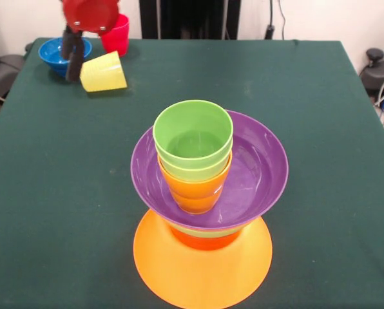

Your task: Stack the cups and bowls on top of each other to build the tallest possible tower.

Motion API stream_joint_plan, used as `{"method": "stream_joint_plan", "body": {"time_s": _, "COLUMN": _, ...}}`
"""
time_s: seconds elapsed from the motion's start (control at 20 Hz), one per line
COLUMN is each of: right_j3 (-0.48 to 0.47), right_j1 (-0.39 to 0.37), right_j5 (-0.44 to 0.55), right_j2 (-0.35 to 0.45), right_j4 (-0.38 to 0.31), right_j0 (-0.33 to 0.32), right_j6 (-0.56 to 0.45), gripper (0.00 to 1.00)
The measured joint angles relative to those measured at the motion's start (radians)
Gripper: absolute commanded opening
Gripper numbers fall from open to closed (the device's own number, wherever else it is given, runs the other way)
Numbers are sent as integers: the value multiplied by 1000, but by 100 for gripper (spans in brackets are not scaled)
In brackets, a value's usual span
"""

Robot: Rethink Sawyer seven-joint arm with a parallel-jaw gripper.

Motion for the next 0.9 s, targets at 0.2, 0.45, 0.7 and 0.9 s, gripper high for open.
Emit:
{"method": "stream_joint_plan", "body": {"time_s": 0.2, "right_j3": 41, "right_j1": -6, "right_j5": -73, "right_j2": 0, "right_j4": -5, "right_j0": 42, "right_j6": 0, "gripper": 100}}
{"method": "stream_joint_plan", "body": {"time_s": 0.45, "right_j3": 82, "right_j1": 1, "right_j5": -191, "right_j2": 0, "right_j4": -5, "right_j0": 89, "right_j6": 5, "gripper": 100}}
{"method": "stream_joint_plan", "body": {"time_s": 0.7, "right_j3": 107, "right_j1": 6, "right_j5": -252, "right_j2": 0, "right_j4": -3, "right_j0": 112, "right_j6": 18, "gripper": 100}}
{"method": "stream_joint_plan", "body": {"time_s": 0.9, "right_j3": 124, "right_j1": 12, "right_j5": -283, "right_j2": -2, "right_j4": 6, "right_j0": 125, "right_j6": 36, "gripper": 100}}
